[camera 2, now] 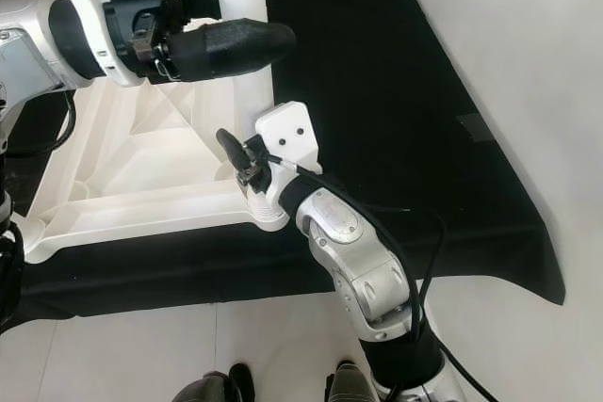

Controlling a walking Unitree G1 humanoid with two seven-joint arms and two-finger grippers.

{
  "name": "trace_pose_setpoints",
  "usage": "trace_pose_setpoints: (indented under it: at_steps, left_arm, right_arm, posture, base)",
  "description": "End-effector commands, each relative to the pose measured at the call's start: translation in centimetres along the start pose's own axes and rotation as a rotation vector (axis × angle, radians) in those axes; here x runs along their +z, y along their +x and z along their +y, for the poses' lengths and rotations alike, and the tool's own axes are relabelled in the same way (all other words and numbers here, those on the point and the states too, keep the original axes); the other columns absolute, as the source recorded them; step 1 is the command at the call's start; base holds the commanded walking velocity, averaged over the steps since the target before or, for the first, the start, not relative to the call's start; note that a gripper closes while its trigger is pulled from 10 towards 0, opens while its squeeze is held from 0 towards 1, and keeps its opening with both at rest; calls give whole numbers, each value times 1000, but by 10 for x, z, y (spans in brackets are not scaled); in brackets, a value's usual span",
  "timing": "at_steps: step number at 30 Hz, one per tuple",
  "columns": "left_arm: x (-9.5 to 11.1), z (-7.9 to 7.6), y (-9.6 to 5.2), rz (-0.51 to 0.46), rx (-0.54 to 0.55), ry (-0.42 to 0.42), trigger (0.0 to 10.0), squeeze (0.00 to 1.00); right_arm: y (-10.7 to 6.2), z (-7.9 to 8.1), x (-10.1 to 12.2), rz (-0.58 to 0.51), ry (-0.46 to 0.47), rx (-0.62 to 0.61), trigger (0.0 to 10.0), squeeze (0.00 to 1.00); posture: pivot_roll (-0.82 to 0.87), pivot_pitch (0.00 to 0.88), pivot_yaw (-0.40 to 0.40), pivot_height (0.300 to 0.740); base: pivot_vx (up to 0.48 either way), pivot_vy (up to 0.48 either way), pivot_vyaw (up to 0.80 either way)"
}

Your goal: Building children table

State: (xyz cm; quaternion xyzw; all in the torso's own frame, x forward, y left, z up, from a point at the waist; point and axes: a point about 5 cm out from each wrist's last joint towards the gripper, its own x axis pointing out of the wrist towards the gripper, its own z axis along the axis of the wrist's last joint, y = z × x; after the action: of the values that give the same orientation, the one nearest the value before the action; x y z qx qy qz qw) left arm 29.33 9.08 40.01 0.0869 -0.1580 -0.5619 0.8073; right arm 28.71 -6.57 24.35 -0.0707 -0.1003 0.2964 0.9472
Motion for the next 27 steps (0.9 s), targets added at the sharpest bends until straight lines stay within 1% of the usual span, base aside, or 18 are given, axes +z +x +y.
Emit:
trace_pose_setpoints:
  at_steps: [1,2,3,4,6,9,11,13,16,18,21,22,23,24,25,27]
  left_arm:
    - [-2,6,-1,30,61,39,7176,0]
    - [-5,10,2,43,101,55,0,0]
    - [-10,14,7,42,146,37,0,0]
    - [-10,14,7,42,146,37,0,0]
    - [-15,16,11,43,182,1,0,0]
    - [-17,17,13,39,201,-17,0,0]
    - [-18,22,14,28,267,-42,0,0]
    - [-18,25,14,17,305,-50,0,0]
    - [-17,25,15,4,318,-51,0,0]
    - [-16,22,19,-16,313,-64,0,0]
    - [-16,21,20,-34,307,-72,0,0]
    - [-15,21,19,-41,306,-75,0,0]
    - [-15,21,19,-41,306,-75,0,0]
    - [-15,21,17,-48,306,-79,0,0]
    - [-14,21,16,-62,301,-89,0,0]
    - [-14,21,15,-71,299,-96,0,0]
  right_arm:
    - [2,6,-26,124,22,22,10000,0]
    - [2,6,-26,122,23,26,10000,0]
    - [3,8,-26,119,22,33,10000,0]
    - [3,8,-26,119,22,33,10000,0]
    - [4,8,-25,117,20,37,10000,0]
    - [4,8,-25,116,18,38,10000,0]
    - [4,7,-24,115,13,38,10000,0]
    - [3,5,-24,116,10,37,10000,0]
    - [3,5,-24,117,8,36,10000,0]
    - [3,4,-25,120,0,36,10000,0]
    - [3,2,-25,121,-17,39,10000,0]
    - [4,1,-24,120,-27,40,10000,98]
    - [4,1,-24,120,-27,40,10000,98]
    - [4,-2,-23,119,-39,41,10000,788]
    - [4,-5,-22,116,-47,45,10000,1000]
    - [5,-6,-22,114,-51,48,10000,1000]
  posture:
    - [-51,222,121,740]
    - [-51,220,120,740]
    - [-51,217,117,740]
    - [-51,217,117,740]
    - [-59,213,116,740]
    - [-61,214,116,740]
    - [-64,211,115,740]
    - [-64,211,114,740]
    - [-64,211,114,740]
    - [-67,208,111,740]
    - [-72,206,108,740]
    - [-72,206,108,740]
    - [-72,206,108,740]
    - [-75,202,105,740]
    - [-76,202,105,740]
    - [-76,202,105,740]
  base:
    - [0,0,0]
    - [0,0,0]
    - [0,0,0]
    - [0,0,0]
    - [0,0,0]
    - [0,0,0]
    - [0,0,0]
    - [0,0,0]
    - [0,0,0]
    - [0,0,0]
    - [0,0,0]
    - [0,0,0]
    - [0,0,0]
    - [0,0,0]
    - [0,0,0]
    - [0,0,0]
